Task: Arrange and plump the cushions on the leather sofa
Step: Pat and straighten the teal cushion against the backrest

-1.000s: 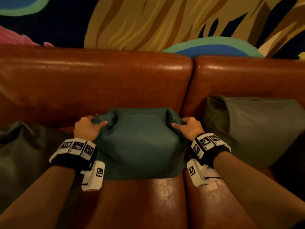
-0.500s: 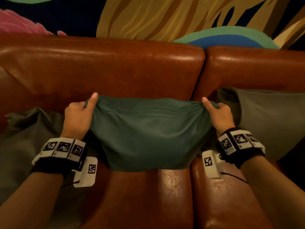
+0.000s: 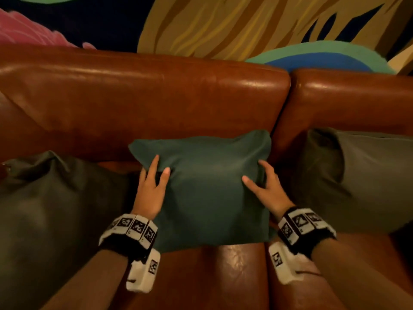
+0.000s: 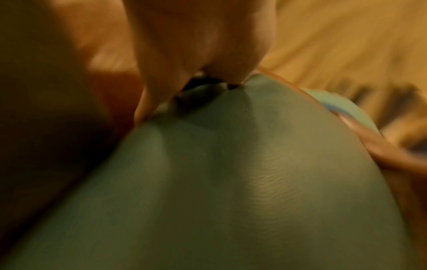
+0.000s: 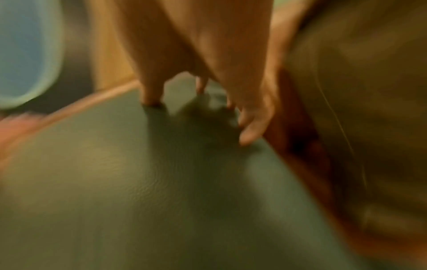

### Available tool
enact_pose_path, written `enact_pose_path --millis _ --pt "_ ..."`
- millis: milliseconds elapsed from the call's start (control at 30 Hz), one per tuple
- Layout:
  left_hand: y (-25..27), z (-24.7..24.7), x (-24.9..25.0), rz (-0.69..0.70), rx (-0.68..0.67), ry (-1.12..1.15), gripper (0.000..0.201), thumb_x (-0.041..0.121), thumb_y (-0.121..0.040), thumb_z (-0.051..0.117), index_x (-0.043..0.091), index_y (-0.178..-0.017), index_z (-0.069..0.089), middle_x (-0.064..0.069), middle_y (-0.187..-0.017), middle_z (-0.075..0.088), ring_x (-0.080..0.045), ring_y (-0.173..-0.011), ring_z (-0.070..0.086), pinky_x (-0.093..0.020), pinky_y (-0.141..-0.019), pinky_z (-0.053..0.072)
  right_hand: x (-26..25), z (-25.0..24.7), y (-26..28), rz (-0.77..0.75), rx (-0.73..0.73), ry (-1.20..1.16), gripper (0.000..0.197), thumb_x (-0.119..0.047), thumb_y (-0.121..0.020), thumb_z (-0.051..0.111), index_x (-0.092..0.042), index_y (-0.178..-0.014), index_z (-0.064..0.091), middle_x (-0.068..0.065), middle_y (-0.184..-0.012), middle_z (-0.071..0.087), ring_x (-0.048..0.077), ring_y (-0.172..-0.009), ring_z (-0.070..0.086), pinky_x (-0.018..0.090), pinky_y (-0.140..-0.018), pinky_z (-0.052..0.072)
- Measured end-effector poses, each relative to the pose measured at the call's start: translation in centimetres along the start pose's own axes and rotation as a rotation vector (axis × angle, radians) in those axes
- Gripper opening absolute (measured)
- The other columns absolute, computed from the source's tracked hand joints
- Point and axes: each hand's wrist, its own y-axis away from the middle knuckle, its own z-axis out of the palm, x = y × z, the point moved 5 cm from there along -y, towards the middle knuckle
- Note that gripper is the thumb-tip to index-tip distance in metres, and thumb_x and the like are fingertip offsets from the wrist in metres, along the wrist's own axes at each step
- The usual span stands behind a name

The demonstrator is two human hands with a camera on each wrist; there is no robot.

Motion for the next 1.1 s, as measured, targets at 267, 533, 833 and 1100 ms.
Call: enact_pose_path --millis 267,533,833,1100 --pt "-5.0 -3.6 -0.6 -0.036 0.367 0.236 0.044 0.023 -0.087 0.071 0.02 -0.13 0.061 -0.005 -0.098 0.065 -0.009 -0.088 0.063 -0.027 -0.09 0.05 -1.2 -2.3 -4.4 0.156 0.269 -0.227 0.065 -0.054 -0.071 0.076 -0.013 -0.121 0.066 0.005 -0.117 0.07 0.023 -0.109 0.064 0.045 -0.103 0.048" --pt "-3.5 -3.2 2.5 0.208 0.387 -0.01 0.039 0.024 -0.099 0.054 0.015 -0.137 0.056 -0.027 -0.101 0.067 -0.036 -0.097 0.063 -0.046 -0.098 0.045 0.8 -3.2 -0.4 0.055 0.37 -0.427 0.015 -0.018 -0.096 0.062 -0.014 -0.11 0.065 -0.004 -0.101 0.073 0.01 -0.097 0.067 0.039 -0.1 0.05" --pt "1.5 5.9 5.2 0.725 0.25 -0.524 0.051 0.034 -0.106 0.015 0.012 -0.151 0.023 -0.002 -0.156 0.025 -0.014 -0.151 0.003 -0.04 -0.119 0.007 -11.9 9.1 3.3 -0.87 0.266 0.36 0.043 -0.021 -0.104 0.031 -0.01 -0.145 0.043 0.006 -0.151 0.045 0.016 -0.147 0.024 0.035 -0.122 0.002" --pt "-3.7 7.0 2.2 0.403 0.24 -0.668 0.063 0.053 -0.1 0.008 0.021 -0.154 0.005 0.0 -0.161 0.006 -0.027 -0.15 0.002 -0.049 -0.117 -0.013 -5.5 3.3 -5.5 -0.529 0.237 0.858 0.054 -0.048 -0.101 0.021 -0.034 -0.153 0.024 -0.001 -0.162 0.027 0.022 -0.149 0.025 0.045 -0.119 0.011"
